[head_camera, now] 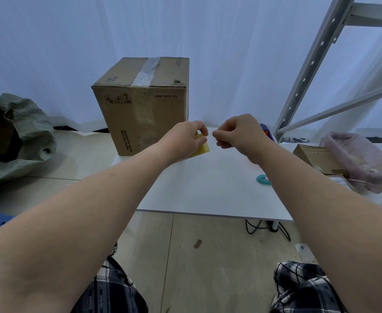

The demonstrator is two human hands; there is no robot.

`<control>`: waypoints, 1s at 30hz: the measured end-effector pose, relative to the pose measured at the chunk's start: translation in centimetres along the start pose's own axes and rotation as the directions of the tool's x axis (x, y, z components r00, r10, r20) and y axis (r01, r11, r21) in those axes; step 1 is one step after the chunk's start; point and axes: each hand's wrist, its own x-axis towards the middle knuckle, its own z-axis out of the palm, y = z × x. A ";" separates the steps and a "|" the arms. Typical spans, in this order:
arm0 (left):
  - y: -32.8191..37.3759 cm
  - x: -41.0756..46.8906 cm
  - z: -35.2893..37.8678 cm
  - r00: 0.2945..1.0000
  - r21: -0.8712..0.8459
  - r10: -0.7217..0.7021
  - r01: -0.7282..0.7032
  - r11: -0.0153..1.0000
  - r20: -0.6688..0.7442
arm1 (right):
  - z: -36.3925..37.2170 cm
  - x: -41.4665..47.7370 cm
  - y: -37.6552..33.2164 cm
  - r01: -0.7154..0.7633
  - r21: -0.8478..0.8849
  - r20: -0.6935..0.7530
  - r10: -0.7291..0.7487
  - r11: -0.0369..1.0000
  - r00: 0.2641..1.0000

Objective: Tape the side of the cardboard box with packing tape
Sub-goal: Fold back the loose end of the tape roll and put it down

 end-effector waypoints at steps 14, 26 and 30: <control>0.2 0.3 0.2 0.998 -0.134 0.012 -0.021 0.991 -0.066 | 0.9 0.0 -0.6 -0.004 0.137 -0.023 0.007 0.991 1.000; 0.8 0.5 0.0 0.986 -0.213 0.015 -0.050 0.976 -0.167 | 0.8 0.3 -0.1 -0.012 0.462 -0.119 0.076 0.887 0.990; 0.5 0.4 -0.2 0.981 -0.219 -0.002 -0.042 0.975 -0.196 | 0.8 -0.1 -0.3 0.014 0.415 -0.067 0.015 0.910 0.998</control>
